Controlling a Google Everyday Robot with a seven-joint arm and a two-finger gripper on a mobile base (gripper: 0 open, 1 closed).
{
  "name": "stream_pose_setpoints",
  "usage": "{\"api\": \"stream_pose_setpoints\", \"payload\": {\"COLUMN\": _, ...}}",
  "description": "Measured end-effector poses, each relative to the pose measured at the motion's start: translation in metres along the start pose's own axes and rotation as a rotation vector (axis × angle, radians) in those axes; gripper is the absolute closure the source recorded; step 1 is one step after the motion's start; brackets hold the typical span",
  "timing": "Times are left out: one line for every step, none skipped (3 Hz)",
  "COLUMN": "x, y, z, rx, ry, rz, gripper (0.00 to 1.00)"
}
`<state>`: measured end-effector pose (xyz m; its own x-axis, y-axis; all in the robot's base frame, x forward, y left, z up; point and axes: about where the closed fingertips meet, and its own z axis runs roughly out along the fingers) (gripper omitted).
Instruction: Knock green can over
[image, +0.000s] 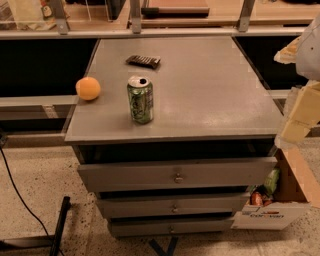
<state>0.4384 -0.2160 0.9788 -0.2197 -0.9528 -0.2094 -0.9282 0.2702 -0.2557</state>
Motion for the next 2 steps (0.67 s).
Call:
{"api": "stream_pose_setpoints", "payload": {"x": -0.0001, "y": 0.0, "z": 0.0, "rx": 0.0, "ry": 0.0, "rz": 0.0, "gripper": 0.0}}
{"api": "stream_pose_setpoints", "payload": {"x": -0.0087, "y": -0.0048, "z": 0.0043, "rx": -0.015, "ry": -0.021, "rz": -0.018, "gripper": 0.0}}
